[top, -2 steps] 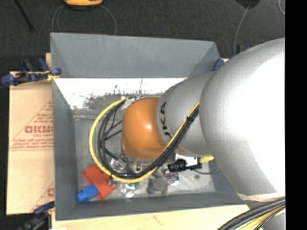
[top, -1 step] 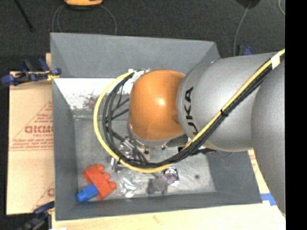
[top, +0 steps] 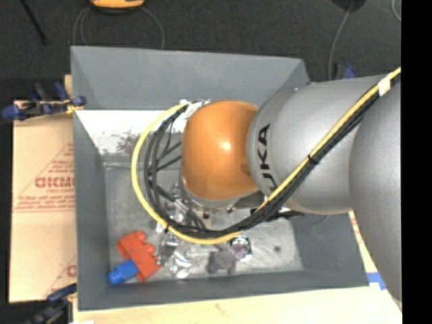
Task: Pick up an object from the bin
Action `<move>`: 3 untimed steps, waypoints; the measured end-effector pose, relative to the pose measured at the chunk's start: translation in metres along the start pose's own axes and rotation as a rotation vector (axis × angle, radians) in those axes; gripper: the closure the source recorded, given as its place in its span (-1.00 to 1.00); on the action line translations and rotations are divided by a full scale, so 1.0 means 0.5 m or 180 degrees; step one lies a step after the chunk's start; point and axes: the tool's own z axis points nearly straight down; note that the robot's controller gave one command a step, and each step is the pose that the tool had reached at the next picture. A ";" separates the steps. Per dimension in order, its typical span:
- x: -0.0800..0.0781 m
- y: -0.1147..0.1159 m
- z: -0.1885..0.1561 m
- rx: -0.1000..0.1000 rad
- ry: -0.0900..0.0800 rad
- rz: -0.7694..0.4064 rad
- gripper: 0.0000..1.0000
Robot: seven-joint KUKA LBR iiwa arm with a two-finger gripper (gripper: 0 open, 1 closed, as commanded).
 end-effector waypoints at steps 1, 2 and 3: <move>-0.013 -0.085 -0.078 0.0003 -0.0012 -0.0419 -1.00; -0.046 -0.059 0.174 -0.0009 -0.0039 -0.1124 -1.00; -0.065 -0.092 0.186 -0.0001 -0.0066 -0.1170 -1.00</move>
Offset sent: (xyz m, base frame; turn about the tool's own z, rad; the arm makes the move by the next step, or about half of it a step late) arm -0.0045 -0.0409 0.0375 -0.1342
